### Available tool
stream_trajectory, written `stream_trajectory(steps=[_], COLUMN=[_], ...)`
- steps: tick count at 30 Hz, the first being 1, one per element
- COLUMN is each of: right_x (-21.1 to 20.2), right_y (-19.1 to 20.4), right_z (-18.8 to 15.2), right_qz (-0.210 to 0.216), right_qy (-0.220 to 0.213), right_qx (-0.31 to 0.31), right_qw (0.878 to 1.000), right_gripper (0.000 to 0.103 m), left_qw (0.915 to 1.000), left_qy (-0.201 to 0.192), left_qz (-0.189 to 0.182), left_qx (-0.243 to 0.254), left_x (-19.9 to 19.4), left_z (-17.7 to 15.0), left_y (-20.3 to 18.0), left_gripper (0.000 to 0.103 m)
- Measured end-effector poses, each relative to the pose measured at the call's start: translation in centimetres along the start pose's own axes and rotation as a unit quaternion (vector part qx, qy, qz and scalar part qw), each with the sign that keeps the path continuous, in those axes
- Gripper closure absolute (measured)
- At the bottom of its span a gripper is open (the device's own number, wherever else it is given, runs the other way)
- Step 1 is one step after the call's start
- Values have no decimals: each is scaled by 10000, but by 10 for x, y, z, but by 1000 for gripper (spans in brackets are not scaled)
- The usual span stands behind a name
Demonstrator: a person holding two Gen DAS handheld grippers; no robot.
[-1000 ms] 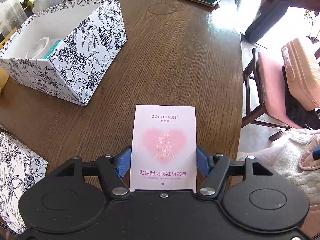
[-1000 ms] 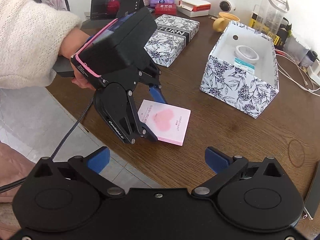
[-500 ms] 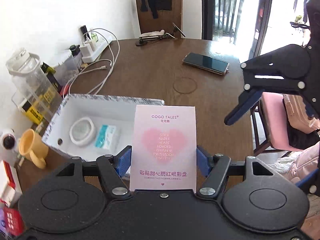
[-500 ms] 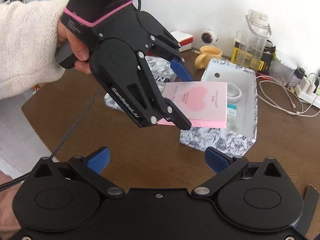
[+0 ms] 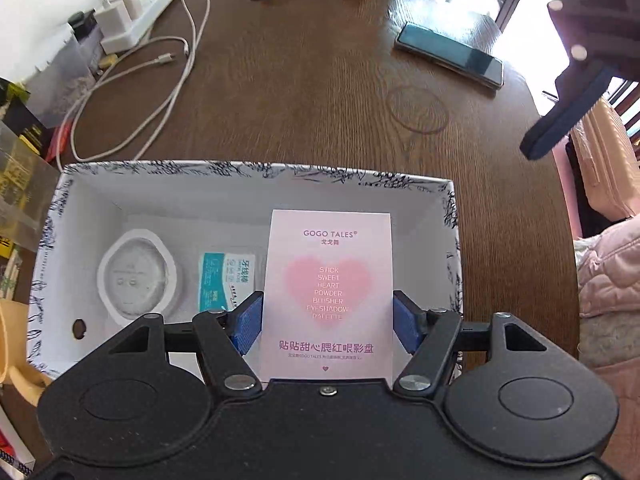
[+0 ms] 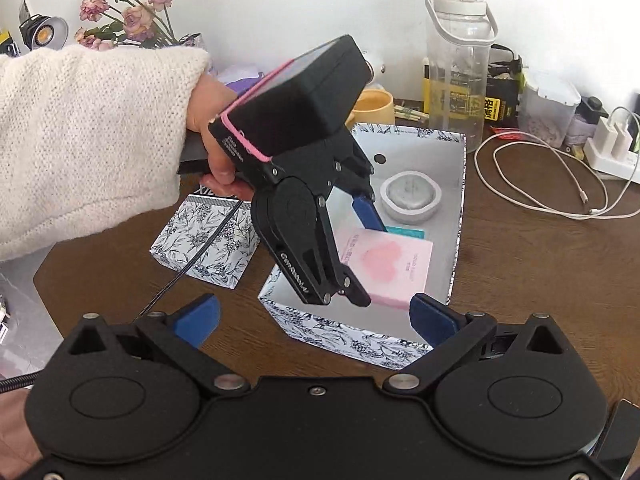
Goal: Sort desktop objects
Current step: 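Carry the pink box with the left gripper into the storage box, then open the left gripper to release the pink box and withdraw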
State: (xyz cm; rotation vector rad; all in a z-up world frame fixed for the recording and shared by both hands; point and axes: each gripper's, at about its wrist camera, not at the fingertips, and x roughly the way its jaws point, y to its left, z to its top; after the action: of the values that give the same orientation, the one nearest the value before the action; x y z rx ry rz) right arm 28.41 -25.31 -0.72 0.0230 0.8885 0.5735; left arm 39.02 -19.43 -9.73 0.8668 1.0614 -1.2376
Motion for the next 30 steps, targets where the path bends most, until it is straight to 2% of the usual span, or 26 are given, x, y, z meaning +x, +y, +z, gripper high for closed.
stream_trajectory(steps=[5, 8, 15, 21, 26, 30], right_x=[21, 24, 30, 34, 31, 23], right_y=[-19, -19, -20, -20, -16, -9], right_z=[9, 11, 15, 13, 10, 7], right_qz=[254, 233, 166, 143, 86, -5], right_qy=[225, 292, 432, 514, 515, 436], right_qx=[-53, -66, -92, -127, -96, -55], right_qw=[9994, 9993, 9989, 9985, 9986, 9990], right_gripper=[0, 0, 0, 0, 0, 0], left_qw=[9988, 9975, 9963, 9961, 9973, 9977], left_qy=[236, 324, 506, 468, 574, 478], left_qz=[-351, -530, -600, -598, -320, -126], left_qx=[-259, -330, -346, -441, -320, -458], left_x=[29, 39, 54, 58, 58, 47], left_z=[-3, -6, -14, -23, -28, -33], left_y=[16, 20, 23, 26, 21, 21], left_gripper=[38, 38, 38, 38, 36, 35])
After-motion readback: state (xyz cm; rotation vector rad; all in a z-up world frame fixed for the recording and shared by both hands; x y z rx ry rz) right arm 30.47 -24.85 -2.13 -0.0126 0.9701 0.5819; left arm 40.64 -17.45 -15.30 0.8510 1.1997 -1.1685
